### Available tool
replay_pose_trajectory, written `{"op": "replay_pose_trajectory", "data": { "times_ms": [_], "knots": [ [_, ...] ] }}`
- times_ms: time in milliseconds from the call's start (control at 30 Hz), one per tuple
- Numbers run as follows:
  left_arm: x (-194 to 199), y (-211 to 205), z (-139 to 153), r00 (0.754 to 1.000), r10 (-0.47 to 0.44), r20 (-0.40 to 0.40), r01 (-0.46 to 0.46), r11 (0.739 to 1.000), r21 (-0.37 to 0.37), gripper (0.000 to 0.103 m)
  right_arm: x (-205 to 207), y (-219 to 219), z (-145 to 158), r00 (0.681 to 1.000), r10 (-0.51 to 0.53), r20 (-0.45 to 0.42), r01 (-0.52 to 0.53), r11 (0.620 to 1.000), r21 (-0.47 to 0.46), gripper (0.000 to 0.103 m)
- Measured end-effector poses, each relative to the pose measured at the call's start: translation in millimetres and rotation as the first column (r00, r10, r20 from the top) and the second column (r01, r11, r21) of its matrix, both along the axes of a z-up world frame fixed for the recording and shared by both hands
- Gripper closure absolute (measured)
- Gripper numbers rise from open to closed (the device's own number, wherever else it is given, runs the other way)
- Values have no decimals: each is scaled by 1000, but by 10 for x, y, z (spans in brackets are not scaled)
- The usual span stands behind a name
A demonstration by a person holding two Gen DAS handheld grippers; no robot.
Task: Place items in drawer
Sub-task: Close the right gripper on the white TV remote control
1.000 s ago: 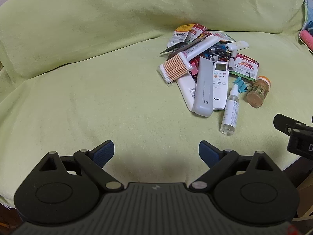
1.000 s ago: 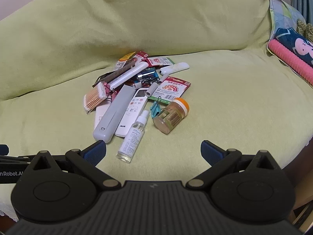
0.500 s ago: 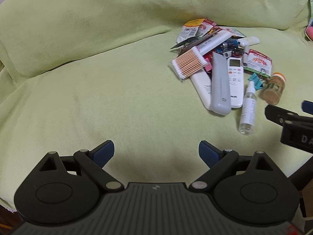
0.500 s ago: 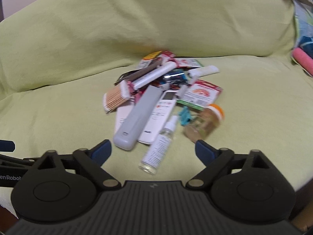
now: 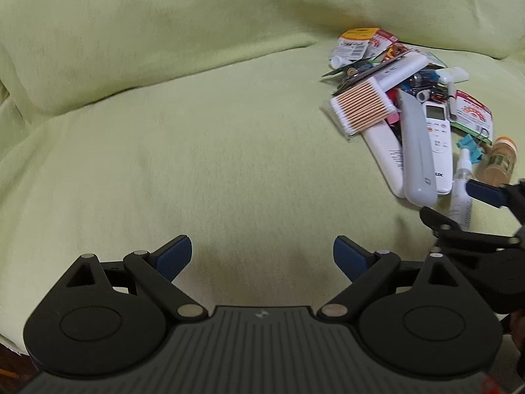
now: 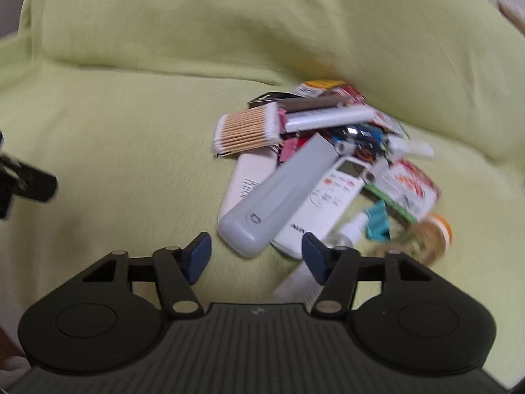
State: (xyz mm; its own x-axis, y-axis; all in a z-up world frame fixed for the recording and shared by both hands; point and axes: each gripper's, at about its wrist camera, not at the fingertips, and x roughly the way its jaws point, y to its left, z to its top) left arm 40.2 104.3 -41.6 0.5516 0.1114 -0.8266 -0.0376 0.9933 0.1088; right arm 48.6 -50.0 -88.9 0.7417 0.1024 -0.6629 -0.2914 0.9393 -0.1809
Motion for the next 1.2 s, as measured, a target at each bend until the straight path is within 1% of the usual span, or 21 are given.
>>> {"op": "replay_pose_trajectory", "data": {
  "times_ms": [67,133,200,233,300,400,467,500,533,567,600,667,700,733,800,900,967,1000,1067,1133,1200],
  "knots": [
    [22,37,-30,1000,5,-11,-5,1000,-17,9,48,115,-81,1000,23,13,-22,998,-67,55],
    [29,54,-47,1000,6,-15,-6,1000,-22,9,81,202,-159,999,38,23,-35,992,-120,55],
    [30,56,-57,1000,1,-16,-2,1000,-18,9,109,271,-218,998,51,30,-45,985,-165,63],
    [28,55,-62,1000,-1,-17,1,1000,-18,9,120,298,-241,998,51,38,-43,981,-190,64],
    [29,48,-74,1000,-5,-21,4,1000,-20,9,142,313,-270,998,50,41,-41,977,-211,65],
    [23,42,-86,1000,-7,-27,6,1000,-26,9,150,222,-224,999,14,46,-7,987,-163,68],
    [18,36,-99,999,-8,-31,7,1000,-29,9,154,69,-151,999,-34,34,37,997,-70,70],
    [16,30,-105,999,-9,-33,8,1000,-30,9,161,-31,-116,998,-64,14,64,998,-4,71],
    [15,24,-109,999,-11,-35,10,999,-31,9,166,-151,-83,995,-97,-11,98,992,76,72],
    [15,17,-112,999,-13,-36,12,999,-32,9,171,-285,-57,990,-134,-43,139,977,163,73],
    [13,10,-115,999,-16,-36,15,999,-34,9,177,-432,-42,982,-169,-83,184,949,255,77],
    [7,-7,-120,999,-22,-38,21,999,-37,9,170,-720,-43,958,-234,-163,282,866,413,82],
    [7,-16,-126,999,-25,-39,24,999,-38,9,158,-826,-43,945,-268,-186,325,834,446,81],
    [8,-25,-133,999,-28,-41,26,999,-39,9,145,-894,-31,936,-295,-189,350,823,447,81],
    [12,-46,-146,998,-34,-44,32,999,-41,9,127,-949,8,933,-317,-169,359,828,430,81],
    [9,-77,-153,998,-44,-45,42,998,-43,9,196,-862,51,941,-314,-129,339,869,361,79],
    [8,-92,-151,998,-48,-44,47,998,-44,9,278,-826,50,947,-293,-127,320,875,363,78],
    [7,-93,-148,998,-50,-43,48,998,-44,9,322,-791,46,950,-286,-126,312,881,355,74],
    [1,-88,-144,998,-49,-42,48,998,-44,9,396,-695,42,959,-262,-109,284,906,313,68],
    [14,-82,-150,998,-48,-43,46,998,-42,9,444,-600,30,966,-239,-97,256,929,267,67],
    [38,-78,-157,998,-47,-45,45,998,-38,9,487,-547,1,968,-226,-107,247,937,249,67]
  ]
}}
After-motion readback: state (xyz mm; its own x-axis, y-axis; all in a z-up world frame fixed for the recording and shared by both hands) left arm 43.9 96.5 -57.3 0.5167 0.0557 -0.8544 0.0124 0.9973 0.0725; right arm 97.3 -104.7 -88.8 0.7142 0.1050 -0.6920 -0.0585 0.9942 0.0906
